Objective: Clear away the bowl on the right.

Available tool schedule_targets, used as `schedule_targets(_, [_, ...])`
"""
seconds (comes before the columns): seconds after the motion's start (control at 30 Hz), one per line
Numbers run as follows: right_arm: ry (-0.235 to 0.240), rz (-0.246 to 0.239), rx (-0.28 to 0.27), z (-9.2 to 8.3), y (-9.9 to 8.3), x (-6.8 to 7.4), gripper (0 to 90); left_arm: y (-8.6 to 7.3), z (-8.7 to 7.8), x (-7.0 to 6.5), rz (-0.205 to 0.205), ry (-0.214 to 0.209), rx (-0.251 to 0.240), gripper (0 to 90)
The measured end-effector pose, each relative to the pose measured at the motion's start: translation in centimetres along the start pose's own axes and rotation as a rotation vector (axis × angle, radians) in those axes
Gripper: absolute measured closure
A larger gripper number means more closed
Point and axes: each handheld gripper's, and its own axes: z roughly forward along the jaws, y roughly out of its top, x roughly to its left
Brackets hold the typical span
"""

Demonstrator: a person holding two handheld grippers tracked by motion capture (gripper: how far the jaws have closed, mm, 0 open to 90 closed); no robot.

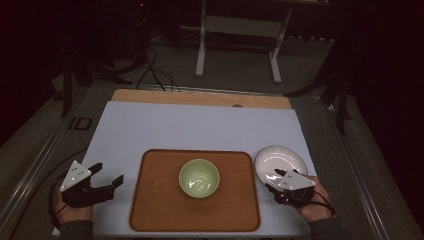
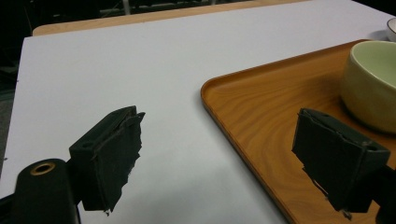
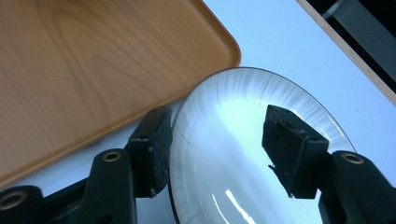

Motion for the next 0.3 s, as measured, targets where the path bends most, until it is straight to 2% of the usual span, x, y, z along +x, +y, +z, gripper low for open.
schedule_targets(0.3, [-0.017,0.011,-0.002,-0.82,-0.57,-0.55,41.8,-0.03,0.04,0.04,-0.002,0.001,0.002,15.1])
